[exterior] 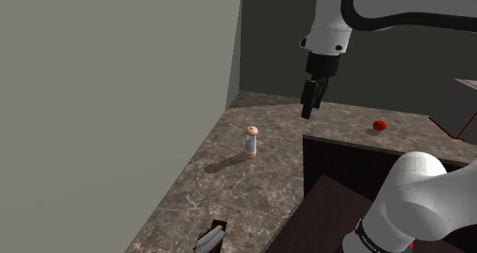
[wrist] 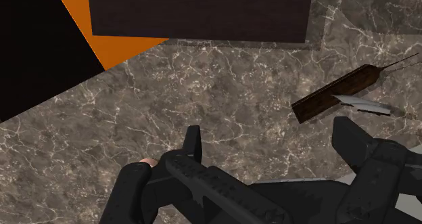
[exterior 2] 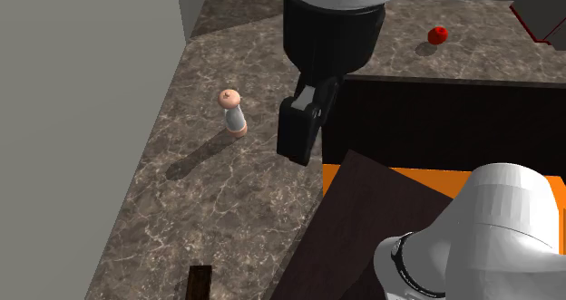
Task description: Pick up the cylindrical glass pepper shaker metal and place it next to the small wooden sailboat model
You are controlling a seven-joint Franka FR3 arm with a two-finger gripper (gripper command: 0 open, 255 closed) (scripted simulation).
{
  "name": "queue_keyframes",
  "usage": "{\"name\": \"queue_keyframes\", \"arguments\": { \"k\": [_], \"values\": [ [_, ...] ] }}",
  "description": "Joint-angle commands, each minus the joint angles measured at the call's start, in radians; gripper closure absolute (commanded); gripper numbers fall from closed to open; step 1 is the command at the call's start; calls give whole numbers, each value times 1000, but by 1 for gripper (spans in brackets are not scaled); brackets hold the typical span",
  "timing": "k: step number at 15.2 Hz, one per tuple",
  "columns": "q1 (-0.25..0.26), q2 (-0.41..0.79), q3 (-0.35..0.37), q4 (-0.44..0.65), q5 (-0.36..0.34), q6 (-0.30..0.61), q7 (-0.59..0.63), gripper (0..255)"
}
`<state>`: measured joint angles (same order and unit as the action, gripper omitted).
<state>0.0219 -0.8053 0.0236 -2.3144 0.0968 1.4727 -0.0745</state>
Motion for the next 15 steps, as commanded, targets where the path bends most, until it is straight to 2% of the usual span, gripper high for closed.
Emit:
{"name": "queue_keyframes", "arguments": {
  "k": [1,8,15],
  "values": [
    [0,0,0,0,0,0,0,0],
    [-20,190,-45,-16,-49,193,-78,0],
    [-38,420,-87,33,-80,362,-146,0]
  ]
}}
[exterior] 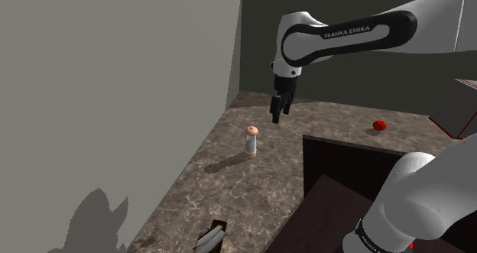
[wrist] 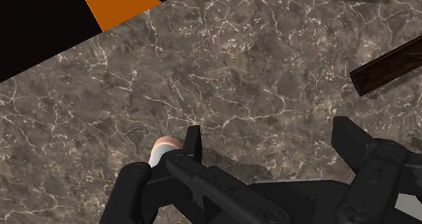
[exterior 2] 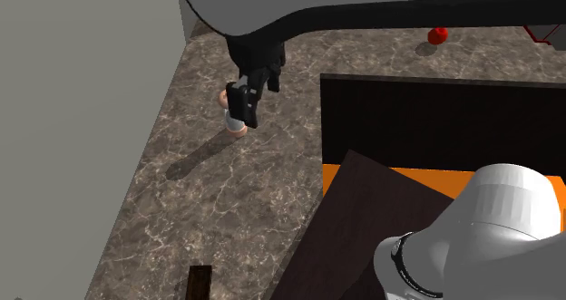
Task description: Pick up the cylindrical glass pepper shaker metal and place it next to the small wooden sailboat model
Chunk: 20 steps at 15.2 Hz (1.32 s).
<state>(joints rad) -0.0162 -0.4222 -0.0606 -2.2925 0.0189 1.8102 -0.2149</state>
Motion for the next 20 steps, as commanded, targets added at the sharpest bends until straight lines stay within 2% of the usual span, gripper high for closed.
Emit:
{"name": "queue_keyframes", "arguments": {
  "k": [1,11,20],
  "values": [
    [-2,72,-8,24,-5,46,-15,0],
    [-26,439,-53,219,-9,207,-103,0],
    [-63,788,-68,509,10,255,-172,0]
  ]
}}
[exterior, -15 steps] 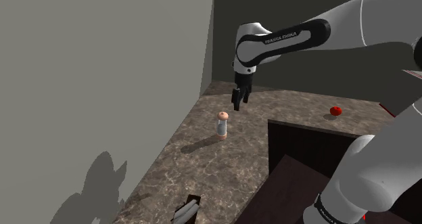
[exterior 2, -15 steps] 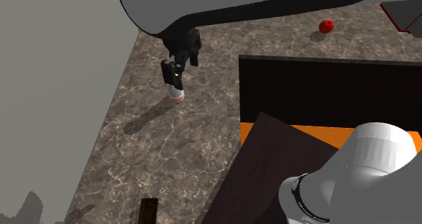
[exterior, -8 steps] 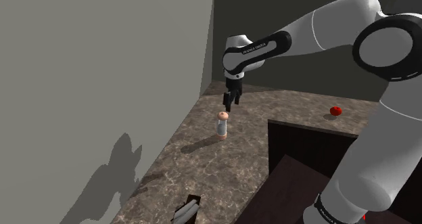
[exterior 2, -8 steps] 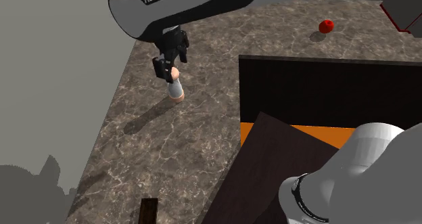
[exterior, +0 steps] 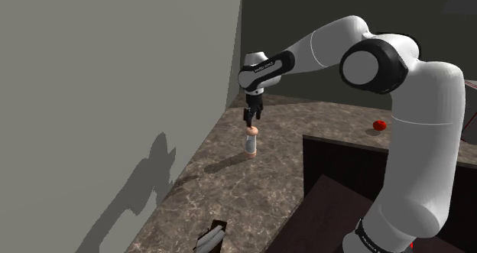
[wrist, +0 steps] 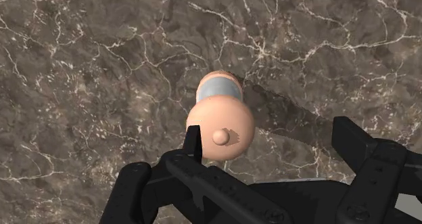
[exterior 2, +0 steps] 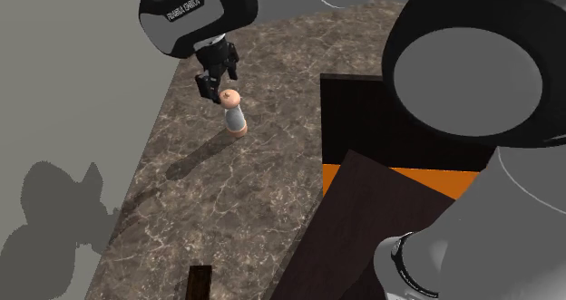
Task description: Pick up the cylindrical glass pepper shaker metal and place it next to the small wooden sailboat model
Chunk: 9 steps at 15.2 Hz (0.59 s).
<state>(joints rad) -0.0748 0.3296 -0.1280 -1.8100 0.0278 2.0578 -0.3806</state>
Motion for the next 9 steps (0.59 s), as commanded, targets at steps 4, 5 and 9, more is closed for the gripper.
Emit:
{"name": "queue_keyframes", "arguments": {
  "k": [4,5,9],
  "values": [
    [-25,198,0,198,10,-4,-30,0],
    [-26,203,0,191,10,7,-30,0],
    [-27,224,2,168,13,51,-32,0]
  ]
}}
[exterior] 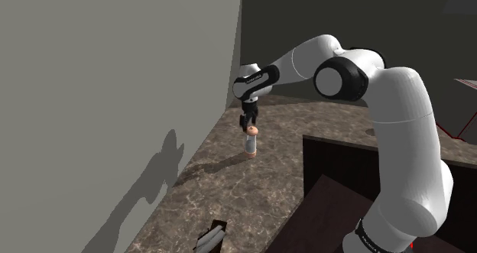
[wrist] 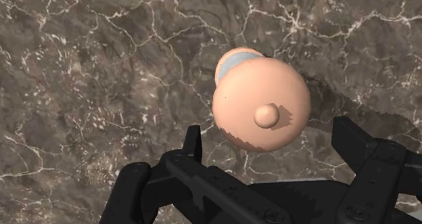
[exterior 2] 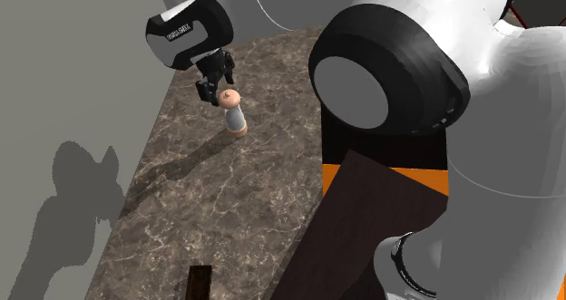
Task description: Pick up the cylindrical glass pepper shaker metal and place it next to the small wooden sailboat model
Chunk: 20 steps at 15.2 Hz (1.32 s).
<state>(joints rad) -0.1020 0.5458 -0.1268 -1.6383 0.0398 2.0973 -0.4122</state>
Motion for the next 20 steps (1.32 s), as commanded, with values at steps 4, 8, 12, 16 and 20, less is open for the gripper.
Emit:
{"name": "queue_keyframes", "arguments": {
  "k": [4,8,12,16,20],
  "values": [
    [-1,23,2,-17,3,40,-1,0],
    [-1,23,2,-17,3,40,-1,0],
    [-1,23,2,-16,3,39,-1,255],
    [-1,23,2,-16,3,39,-1,255],
    [-1,23,2,-16,3,39,-1,255]
  ]
}}
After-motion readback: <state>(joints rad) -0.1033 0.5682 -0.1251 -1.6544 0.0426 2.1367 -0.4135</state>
